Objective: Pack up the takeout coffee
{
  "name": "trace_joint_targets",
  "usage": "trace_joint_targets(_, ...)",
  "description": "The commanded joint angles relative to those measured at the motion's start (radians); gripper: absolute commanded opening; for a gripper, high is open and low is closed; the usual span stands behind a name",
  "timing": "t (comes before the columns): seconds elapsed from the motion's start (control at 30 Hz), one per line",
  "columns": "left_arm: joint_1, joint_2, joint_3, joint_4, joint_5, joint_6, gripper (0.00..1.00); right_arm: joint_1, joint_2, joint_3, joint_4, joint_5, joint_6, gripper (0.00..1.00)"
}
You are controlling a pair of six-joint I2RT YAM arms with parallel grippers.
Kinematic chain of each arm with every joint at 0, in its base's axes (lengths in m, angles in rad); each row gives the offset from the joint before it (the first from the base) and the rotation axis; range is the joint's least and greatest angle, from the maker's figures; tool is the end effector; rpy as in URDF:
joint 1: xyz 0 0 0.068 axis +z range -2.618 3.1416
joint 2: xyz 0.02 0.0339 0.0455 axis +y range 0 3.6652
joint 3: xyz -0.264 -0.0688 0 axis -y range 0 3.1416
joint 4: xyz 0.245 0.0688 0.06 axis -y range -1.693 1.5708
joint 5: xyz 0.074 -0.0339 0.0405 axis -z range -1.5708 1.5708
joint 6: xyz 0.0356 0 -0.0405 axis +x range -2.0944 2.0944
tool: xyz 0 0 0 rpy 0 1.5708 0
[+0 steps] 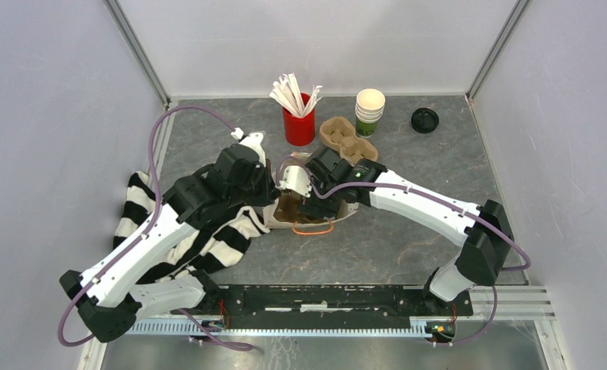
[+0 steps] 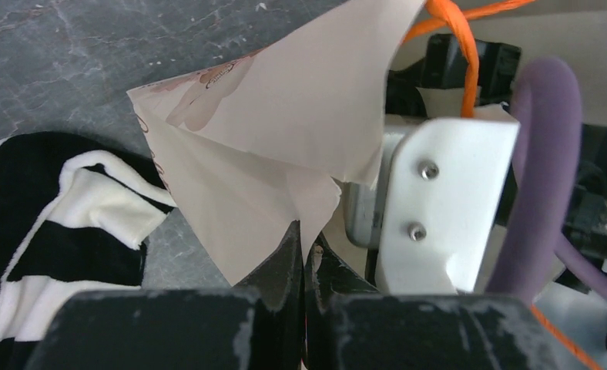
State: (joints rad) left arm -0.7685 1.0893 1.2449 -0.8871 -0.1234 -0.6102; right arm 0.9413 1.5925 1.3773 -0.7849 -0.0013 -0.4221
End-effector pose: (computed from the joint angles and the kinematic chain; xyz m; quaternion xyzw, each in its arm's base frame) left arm 0.1554 -0.1441 0.3717 0.0470 0.9106 -0.2152 0.3496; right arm 0.1984 0.2725 0.2915 -0.6048 0.7450 0.0729 0.2719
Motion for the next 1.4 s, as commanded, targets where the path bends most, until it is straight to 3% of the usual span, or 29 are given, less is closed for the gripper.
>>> trace_joint_targets(0.0,0.019,0.033,0.062,-0.06,-0.053,-0.053,0.02,0.014,0.075,0.015,-0.077,-0.013,0.103,0.32)
trace_joint_targets(0.27,0.025,0.036,0.059,-0.072,-0.163,-0.02,0.02,0.014,0.214,0.062,-0.064,0.033,0.105,0.31)
trace_joint_targets(0.6,0.026,0.039,0.029,-0.046,-0.243,0.024,0.02,0.013,0.274,-0.158,0.034,0.069,0.059,0.3)
trace_joint_targets(0.73,0.026,0.041,0.025,-0.042,-0.24,0.02,0.02,0.013,0.289,-0.131,0.037,0.058,0.067,0.31)
trace_joint_targets(0.83,0.026,0.041,0.032,-0.042,-0.23,0.028,0.02,0.013,0.27,-0.046,0.006,0.051,0.082,0.37)
trace_joint_targets(1.07,0.028,0.047,0.045,-0.051,-0.222,0.022,0.02,0.013,0.24,0.153,-0.077,0.069,0.13,0.62)
trace_joint_targets(1.37,0.029,0.044,0.053,-0.063,-0.188,-0.006,0.02,0.013,0.178,0.27,-0.08,0.084,0.192,0.78)
